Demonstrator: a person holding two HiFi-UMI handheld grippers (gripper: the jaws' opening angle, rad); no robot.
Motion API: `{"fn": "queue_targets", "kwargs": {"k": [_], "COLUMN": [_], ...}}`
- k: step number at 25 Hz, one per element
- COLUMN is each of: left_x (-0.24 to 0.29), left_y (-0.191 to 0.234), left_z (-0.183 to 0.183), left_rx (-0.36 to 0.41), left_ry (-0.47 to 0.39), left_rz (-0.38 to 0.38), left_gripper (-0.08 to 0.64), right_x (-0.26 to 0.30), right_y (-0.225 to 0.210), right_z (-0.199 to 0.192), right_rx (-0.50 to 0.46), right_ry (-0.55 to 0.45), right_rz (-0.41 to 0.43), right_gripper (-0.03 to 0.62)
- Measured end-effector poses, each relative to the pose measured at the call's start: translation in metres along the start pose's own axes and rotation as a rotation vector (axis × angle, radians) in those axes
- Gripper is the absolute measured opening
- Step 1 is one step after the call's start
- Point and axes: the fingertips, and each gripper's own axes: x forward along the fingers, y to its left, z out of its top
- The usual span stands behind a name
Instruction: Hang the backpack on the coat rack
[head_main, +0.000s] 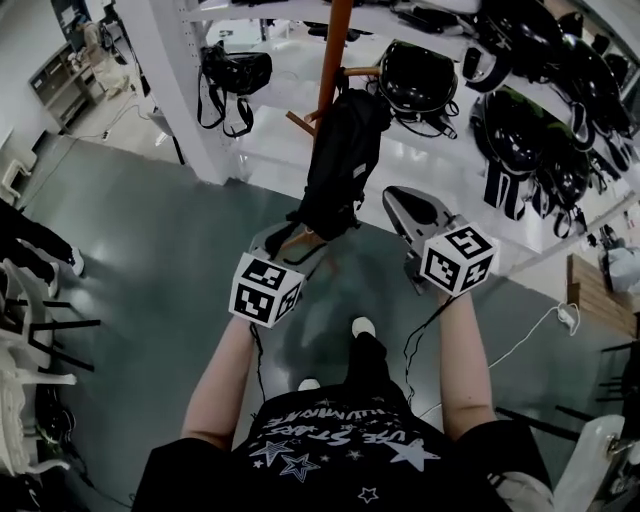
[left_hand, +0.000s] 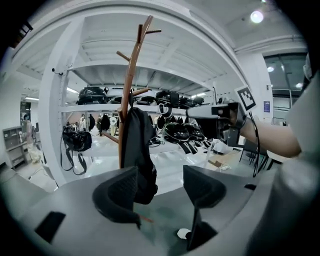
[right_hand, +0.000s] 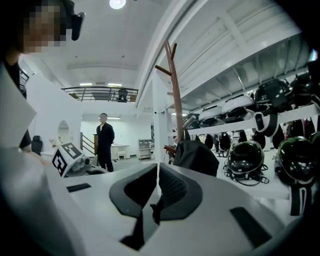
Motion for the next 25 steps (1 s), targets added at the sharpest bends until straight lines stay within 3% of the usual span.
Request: {"fn": "queue_targets", "kwargs": {"k": [12, 18, 25], "left_x": [-0.073, -0.079, -0.099], "left_y": [-0.05, -0.08, -0.125], "left_z": [-0.044, -0.064, -0.084], "left_rx": [0.051, 0.049, 0.047], "left_ry": [-0.023, 0.005, 0.054], "left_rz": [-0.076, -0.107, -0.115], "left_gripper": [0.099, 0.058, 0.048], "right_x": [-0.108, -0.138, -0.186], "right_y": [0.075, 0.09, 0.111], "right_z": [-0.08, -0.104, -0.116], "right_rx": [0.161, 0.165, 0.099], "right_ry": [0.012, 0.06, 0.104], "right_rz": [-0.261, -0.289, -0.309], "right_gripper": [0.011, 0.011, 0.011]}}
